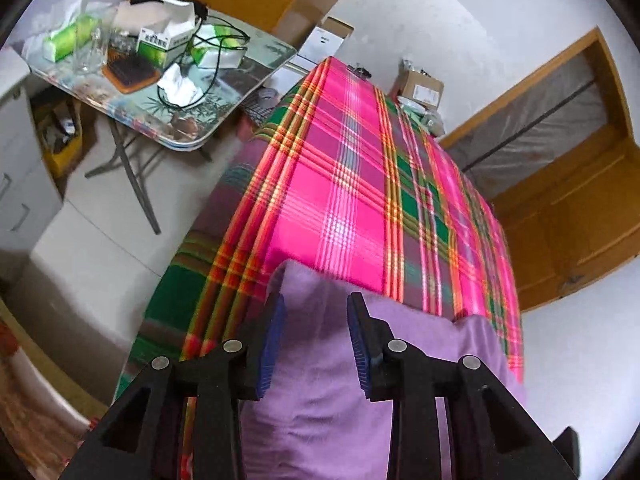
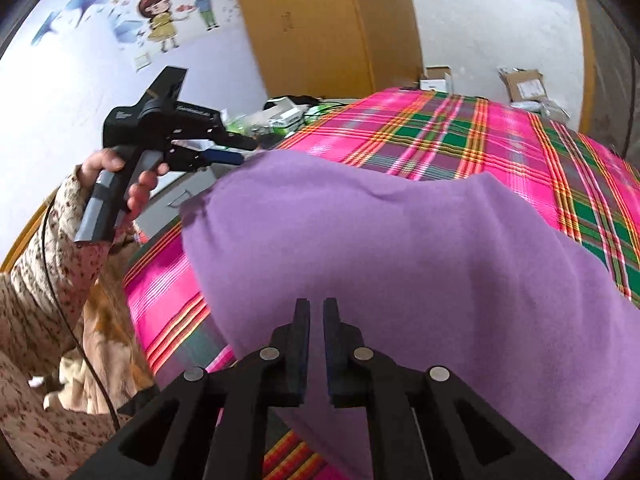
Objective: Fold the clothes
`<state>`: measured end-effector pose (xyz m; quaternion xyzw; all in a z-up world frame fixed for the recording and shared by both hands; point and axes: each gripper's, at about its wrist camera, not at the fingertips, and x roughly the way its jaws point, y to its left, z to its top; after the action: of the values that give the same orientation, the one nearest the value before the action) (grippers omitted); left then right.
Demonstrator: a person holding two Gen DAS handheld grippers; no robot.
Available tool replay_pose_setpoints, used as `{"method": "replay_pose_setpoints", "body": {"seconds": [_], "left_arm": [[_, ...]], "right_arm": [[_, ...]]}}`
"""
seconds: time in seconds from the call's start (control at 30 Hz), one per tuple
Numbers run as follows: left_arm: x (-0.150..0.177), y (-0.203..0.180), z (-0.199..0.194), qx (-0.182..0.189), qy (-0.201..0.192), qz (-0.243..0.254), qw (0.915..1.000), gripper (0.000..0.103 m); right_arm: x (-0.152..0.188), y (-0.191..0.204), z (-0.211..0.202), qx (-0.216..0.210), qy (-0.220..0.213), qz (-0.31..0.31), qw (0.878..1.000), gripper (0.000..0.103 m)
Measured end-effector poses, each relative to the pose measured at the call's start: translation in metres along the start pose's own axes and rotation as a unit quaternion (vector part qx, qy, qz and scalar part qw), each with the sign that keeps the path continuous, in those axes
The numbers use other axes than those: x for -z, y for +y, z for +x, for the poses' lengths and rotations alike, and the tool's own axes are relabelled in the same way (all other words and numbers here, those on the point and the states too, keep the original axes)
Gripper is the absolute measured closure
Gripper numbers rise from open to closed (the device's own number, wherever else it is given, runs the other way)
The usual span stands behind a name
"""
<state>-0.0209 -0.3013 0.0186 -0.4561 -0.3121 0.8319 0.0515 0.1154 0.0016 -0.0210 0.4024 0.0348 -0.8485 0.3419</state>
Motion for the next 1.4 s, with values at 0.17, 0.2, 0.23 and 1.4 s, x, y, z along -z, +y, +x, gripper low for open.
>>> {"method": "replay_pose_setpoints", "body": {"seconds": [0.17, 0.2, 0.23, 1.4], "left_arm": [[-0.009, 0.016, 0.015, 0.009, 0.028, -0.056, 0.998, 0.07], [-0.009, 0.02, 0.016, 0.006, 0.029, -0.066, 0.9974, 0.07], [-0.008, 0.022, 0.016, 0.008, 0.028, -0.068, 0.9972, 0.07], [-0.008, 0.023, 0.02, 0.031, -0.009, -0.031, 0.999, 0.091]], "right_arm": [[0.001, -0.003, 0.003, 0.001, 0.005, 0.007, 1.0, 0.096], [0.0, -0.003, 0.003, 0.002, 0.003, 0.006, 1.0, 0.097], [0.0, -0.004, 0.003, 0.003, 0.002, 0.006, 1.0, 0.096], [-0.109, -0.114, 0.063, 0.105, 0.032, 0.069, 0.992, 0.099]]}}
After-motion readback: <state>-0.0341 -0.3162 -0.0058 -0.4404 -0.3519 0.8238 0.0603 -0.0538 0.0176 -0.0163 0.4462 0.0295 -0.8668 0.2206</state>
